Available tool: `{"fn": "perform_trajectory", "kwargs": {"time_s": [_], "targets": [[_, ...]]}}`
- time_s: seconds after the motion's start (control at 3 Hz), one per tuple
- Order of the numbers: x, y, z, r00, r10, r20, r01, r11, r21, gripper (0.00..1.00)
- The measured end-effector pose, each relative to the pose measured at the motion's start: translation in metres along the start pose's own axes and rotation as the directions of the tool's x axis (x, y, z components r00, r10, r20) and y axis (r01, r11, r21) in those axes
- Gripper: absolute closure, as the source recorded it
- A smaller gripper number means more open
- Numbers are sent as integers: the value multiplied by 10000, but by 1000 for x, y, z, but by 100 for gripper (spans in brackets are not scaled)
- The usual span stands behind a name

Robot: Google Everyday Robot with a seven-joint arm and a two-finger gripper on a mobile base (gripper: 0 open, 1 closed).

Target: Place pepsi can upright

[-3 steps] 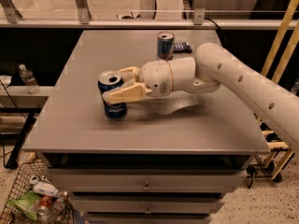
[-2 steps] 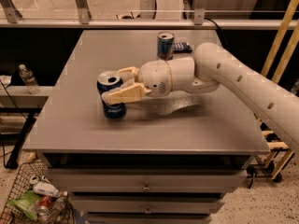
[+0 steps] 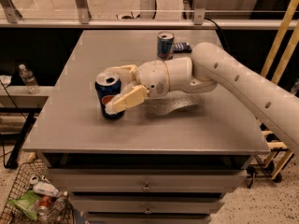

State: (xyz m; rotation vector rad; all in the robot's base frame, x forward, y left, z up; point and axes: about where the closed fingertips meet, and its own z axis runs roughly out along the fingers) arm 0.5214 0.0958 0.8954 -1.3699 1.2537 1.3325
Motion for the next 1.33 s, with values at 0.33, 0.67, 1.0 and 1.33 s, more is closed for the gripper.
{"fn": "perform_trajectory", "kwargs": {"time_s": [0.33, 0.67, 1.0, 1.33], "targets": [[0, 0, 0, 10000, -1, -1, 1, 10000, 1, 0], [-6, 6, -19, 9982, -240, -556, 267, 9985, 485, 0], [-17, 13, -60, 9908, -634, -1192, 777, 9899, 1190, 0], [-18, 13, -65, 9900, -661, -1246, 821, 9884, 1280, 0]]}}
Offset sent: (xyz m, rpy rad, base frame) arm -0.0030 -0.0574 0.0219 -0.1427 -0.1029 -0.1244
